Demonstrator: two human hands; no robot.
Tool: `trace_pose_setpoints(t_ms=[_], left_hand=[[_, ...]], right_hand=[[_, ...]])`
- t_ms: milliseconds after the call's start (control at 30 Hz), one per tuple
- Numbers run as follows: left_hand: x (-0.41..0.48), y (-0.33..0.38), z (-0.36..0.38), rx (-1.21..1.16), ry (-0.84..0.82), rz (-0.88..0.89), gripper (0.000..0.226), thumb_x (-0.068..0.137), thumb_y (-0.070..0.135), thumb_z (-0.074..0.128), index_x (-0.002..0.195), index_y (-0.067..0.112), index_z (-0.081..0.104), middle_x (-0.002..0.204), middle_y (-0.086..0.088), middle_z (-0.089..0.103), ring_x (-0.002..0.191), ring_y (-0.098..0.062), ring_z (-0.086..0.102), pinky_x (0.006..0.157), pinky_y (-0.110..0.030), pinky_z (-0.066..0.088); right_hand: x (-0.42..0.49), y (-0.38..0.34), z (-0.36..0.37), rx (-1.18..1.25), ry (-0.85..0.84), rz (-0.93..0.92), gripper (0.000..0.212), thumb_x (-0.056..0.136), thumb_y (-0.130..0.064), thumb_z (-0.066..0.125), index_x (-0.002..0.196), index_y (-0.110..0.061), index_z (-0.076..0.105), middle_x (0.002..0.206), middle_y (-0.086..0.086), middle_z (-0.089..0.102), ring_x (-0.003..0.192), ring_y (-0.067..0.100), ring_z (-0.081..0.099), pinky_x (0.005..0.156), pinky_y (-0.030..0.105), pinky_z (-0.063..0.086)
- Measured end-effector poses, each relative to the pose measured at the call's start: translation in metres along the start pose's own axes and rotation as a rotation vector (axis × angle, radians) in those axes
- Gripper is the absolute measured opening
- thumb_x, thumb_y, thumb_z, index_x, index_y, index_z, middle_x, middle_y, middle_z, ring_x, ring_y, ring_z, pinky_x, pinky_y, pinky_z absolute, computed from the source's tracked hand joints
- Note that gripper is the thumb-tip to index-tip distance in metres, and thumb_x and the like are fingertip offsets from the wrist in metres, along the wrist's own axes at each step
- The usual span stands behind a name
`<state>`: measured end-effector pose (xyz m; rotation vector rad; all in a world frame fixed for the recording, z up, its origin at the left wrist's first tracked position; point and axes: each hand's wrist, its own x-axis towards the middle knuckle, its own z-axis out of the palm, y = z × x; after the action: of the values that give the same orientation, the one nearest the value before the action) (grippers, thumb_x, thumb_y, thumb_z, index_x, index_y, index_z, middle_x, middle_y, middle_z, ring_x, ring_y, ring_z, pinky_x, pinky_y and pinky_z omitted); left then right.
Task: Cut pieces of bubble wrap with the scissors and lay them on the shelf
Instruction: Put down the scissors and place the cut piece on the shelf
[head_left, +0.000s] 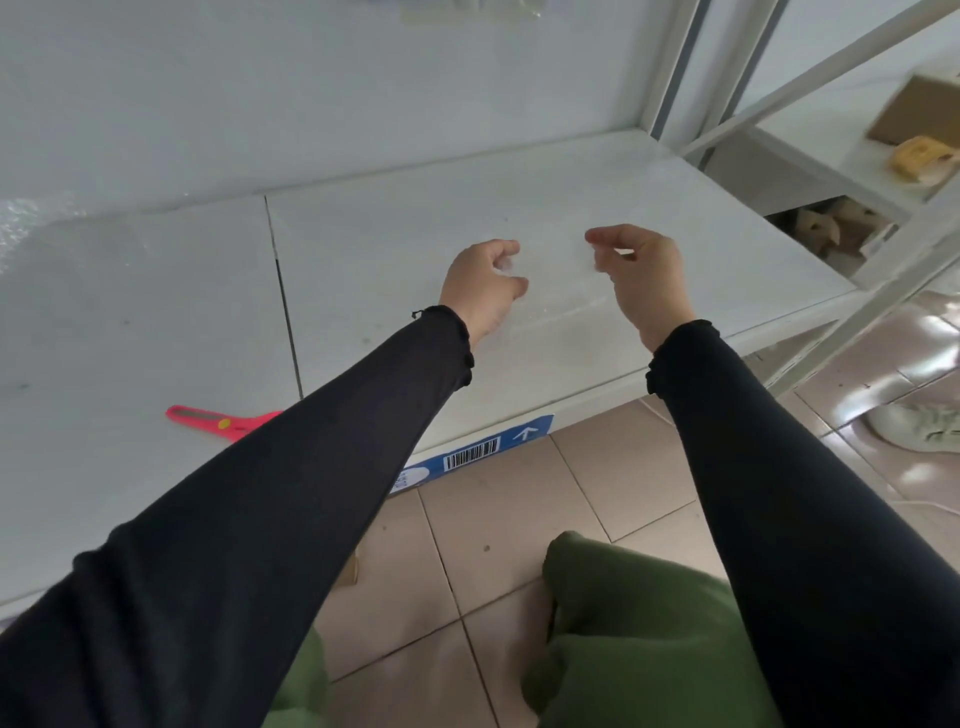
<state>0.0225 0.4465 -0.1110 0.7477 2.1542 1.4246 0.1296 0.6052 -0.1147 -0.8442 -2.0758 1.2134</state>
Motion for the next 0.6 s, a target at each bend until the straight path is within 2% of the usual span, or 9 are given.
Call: trace_pose_setpoints(t_ms=[133,267,367,533,600], left_hand=[[0.003,-0.008,0.008,0.048,-0.013,-0.028,0.055,0.089,0.006,0.064,0.142,0.012,0.054,0.133,-0.009,0.055,0.096,-0.02,0.059,0.082,-0.024,0.048],[0.002,-0.014,0.011,0.105,-0.008,-0.055,0.058,0.086,0.008,0.064,0.143,0.013,0.052,0.137,-0.01,0.054,0.116,-0.029,0.063,0.099,-0.035,0.052],[0.002,-0.017,0.012,0.134,-0.021,-0.062,0.06,0.087,0.008,0.065,0.145,0.013,0.051,0.138,-0.01,0.053,0.119,-0.029,0.062,0.104,-0.041,0.05],[0.003,-0.018,0.016,0.219,-0.029,-0.011,0.06,0.09,0.011,0.065,0.147,0.013,0.047,0.146,-0.008,0.05,0.134,-0.019,0.05,0.108,-0.027,0.04],[0.004,-0.018,0.017,0.228,-0.028,-0.004,0.062,0.09,0.013,0.066,0.148,0.014,0.046,0.148,-0.007,0.049,0.134,-0.018,0.049,0.109,-0.028,0.04]], right_hand=[[0.001,0.012,0.005,-0.068,-0.024,0.012,0.027,0.097,-0.013,0.054,0.113,-0.02,0.074,0.099,-0.006,0.068,0.081,0.011,0.061,0.069,0.021,0.046],[-0.001,0.023,0.01,-0.111,-0.074,0.017,0.029,0.098,-0.013,0.052,0.118,-0.017,0.072,0.105,-0.004,0.067,0.085,0.013,0.06,0.077,0.025,0.046],[-0.002,0.029,0.011,-0.146,-0.092,0.024,0.029,0.099,-0.013,0.052,0.121,-0.015,0.071,0.113,-0.002,0.067,0.093,0.014,0.06,0.08,0.024,0.044],[-0.001,0.034,0.011,-0.177,-0.062,0.036,0.029,0.099,-0.011,0.052,0.12,-0.014,0.071,0.122,0.002,0.068,0.1,0.019,0.064,0.081,0.024,0.045],[-0.001,0.035,0.011,-0.199,-0.051,0.039,0.03,0.098,-0.009,0.05,0.12,-0.014,0.071,0.123,0.002,0.068,0.106,0.021,0.064,0.082,0.024,0.045]])
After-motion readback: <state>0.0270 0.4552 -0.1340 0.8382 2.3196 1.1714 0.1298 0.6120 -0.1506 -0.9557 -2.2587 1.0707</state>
